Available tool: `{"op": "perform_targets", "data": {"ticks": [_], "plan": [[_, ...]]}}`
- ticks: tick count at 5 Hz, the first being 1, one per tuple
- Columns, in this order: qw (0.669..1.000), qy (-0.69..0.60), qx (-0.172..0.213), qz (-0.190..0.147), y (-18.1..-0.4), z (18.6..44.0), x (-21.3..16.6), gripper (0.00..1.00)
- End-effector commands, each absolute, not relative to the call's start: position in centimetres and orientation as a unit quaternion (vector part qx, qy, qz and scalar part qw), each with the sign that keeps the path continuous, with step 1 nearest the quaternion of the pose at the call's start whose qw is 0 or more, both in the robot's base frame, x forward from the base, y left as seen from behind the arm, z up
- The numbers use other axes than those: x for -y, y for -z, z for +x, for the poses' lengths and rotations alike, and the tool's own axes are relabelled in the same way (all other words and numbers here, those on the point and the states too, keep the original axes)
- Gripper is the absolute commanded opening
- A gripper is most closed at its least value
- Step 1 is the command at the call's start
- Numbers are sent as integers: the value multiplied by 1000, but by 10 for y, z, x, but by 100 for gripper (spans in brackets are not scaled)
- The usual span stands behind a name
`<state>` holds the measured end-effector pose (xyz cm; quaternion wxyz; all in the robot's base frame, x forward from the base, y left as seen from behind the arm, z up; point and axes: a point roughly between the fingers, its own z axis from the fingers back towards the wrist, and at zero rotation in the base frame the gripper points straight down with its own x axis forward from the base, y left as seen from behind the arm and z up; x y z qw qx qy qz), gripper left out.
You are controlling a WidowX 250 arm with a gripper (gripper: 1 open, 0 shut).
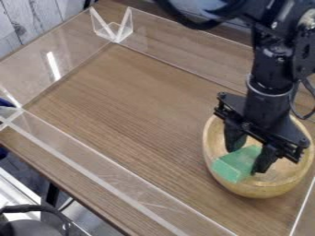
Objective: Put the green block in the brown bowl
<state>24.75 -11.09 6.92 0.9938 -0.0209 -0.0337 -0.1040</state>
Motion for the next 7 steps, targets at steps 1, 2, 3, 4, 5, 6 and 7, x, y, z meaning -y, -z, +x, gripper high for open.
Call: {"op": "perform_targets", "data": {"ticks": [1,2,3,4,5,6,7], "plan": [[991,110,63,-45,-82,255,112,0],[990,115,60,-60,-79,257,109,0],[988,119,56,-75,-76,257,106,0],[987,129,45,-80,-76,254,104,100],[986,135,40,-85,-78,251,101,100],[987,131,44,-87,-84,251,102,100],[987,128,47,-88,-88,251,102,100]]}}
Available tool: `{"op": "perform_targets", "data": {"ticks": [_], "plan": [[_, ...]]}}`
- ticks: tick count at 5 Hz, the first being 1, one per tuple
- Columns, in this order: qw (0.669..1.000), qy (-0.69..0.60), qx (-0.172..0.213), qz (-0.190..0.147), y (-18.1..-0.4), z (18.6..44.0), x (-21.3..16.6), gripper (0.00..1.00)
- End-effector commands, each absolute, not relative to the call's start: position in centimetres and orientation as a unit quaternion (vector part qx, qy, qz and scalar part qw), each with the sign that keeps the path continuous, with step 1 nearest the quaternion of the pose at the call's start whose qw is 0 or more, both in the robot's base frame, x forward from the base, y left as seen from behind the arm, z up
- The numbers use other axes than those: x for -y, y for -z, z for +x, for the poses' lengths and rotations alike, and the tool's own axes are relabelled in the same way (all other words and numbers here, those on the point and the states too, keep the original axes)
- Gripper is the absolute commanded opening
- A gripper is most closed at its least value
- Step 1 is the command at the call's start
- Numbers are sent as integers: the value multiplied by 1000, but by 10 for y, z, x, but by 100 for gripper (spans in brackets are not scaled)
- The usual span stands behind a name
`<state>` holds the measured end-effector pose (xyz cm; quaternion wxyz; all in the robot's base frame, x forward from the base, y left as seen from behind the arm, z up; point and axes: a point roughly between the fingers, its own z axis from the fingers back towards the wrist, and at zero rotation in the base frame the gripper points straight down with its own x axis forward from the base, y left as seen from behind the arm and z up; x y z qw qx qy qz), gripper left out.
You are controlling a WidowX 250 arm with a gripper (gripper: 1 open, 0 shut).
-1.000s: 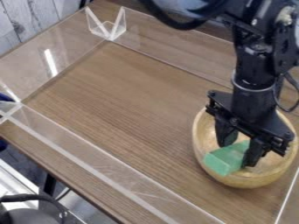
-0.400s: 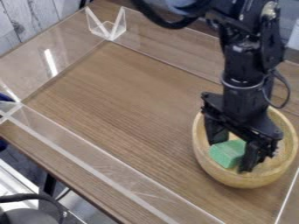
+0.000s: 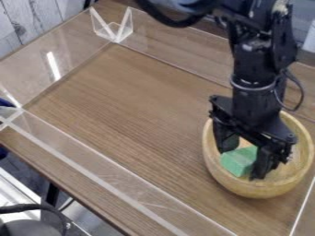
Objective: Put the green block in the brown bowl
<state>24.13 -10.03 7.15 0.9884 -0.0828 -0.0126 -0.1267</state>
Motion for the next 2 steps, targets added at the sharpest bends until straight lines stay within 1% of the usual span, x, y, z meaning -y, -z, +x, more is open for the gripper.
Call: {"op": "perform_targets", "data": {"ticks": [1,2], "plan": [[988,119,40,-92,-93,257,97,100],[989,102,49,-95,-112,266,87,100]]}}
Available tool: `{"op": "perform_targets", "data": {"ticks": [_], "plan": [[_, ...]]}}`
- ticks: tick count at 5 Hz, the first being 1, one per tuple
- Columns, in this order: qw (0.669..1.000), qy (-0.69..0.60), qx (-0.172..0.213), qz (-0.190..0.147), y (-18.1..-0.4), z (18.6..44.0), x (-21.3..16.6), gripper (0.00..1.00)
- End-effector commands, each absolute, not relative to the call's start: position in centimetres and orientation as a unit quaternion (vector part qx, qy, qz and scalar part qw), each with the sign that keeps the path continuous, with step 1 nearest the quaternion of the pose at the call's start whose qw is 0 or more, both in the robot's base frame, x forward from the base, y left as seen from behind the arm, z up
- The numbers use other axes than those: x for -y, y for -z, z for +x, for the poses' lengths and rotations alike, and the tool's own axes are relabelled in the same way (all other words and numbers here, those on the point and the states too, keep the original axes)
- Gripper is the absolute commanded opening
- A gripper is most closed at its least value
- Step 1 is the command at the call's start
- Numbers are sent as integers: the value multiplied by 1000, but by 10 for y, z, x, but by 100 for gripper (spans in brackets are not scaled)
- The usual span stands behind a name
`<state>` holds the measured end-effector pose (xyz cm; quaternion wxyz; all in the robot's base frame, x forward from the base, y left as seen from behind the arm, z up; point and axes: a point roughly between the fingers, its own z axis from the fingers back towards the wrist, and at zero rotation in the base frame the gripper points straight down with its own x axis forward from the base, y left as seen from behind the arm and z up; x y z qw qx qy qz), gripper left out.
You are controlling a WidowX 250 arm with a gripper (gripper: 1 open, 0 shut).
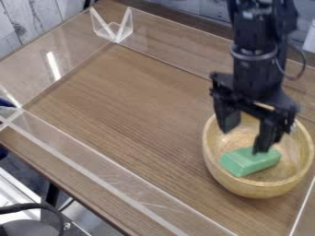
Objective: Put the green block in the brown bowl
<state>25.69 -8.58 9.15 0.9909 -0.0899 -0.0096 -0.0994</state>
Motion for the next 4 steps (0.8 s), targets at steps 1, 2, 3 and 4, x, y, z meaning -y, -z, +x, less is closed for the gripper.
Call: {"op": "perform_targets", "data": {"ticks": [1,2,3,4], "plan": [[988,101,77,-86,-127,274,72,100],[988,105,85,-81,-118,284,58,0],[987,114,82,-79,-109,284,63,0],[986,127,75,-78,-98,283,68,0]]}}
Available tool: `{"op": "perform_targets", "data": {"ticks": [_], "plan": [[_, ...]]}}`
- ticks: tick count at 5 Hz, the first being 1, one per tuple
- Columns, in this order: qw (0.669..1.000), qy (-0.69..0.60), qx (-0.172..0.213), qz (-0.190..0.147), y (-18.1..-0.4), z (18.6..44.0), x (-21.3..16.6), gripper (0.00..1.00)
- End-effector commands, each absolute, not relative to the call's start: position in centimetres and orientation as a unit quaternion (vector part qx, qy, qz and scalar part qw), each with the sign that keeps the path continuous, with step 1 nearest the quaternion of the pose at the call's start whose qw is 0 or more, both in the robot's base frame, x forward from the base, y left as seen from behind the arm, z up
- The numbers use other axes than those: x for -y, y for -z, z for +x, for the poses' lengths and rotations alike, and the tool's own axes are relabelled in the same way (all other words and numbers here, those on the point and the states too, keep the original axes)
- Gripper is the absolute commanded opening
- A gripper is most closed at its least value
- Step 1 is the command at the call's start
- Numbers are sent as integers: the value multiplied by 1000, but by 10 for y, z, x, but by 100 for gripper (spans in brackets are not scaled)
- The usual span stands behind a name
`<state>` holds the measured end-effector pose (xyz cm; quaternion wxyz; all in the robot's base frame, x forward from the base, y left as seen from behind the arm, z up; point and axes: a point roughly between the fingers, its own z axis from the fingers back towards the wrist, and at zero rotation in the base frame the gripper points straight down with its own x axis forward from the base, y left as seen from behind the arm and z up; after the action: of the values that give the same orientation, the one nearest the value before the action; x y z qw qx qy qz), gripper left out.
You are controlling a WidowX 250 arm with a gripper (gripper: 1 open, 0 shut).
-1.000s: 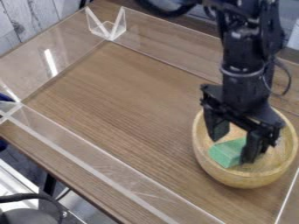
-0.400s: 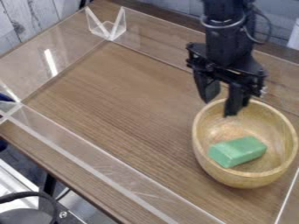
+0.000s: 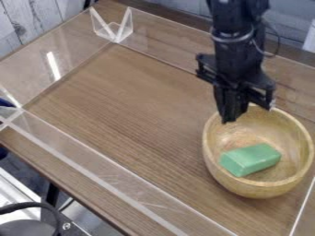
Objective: Put the green block in the brown bowl
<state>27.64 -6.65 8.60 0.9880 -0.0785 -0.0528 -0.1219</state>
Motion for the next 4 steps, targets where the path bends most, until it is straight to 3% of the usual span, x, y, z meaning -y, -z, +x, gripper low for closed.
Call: {"op": "perform_targets", "data": {"ticks": [1,4], "plan": [[988,115,75,-70,-87,278,77,0],[992,103,58,-53,-56,269,91,0]]}}
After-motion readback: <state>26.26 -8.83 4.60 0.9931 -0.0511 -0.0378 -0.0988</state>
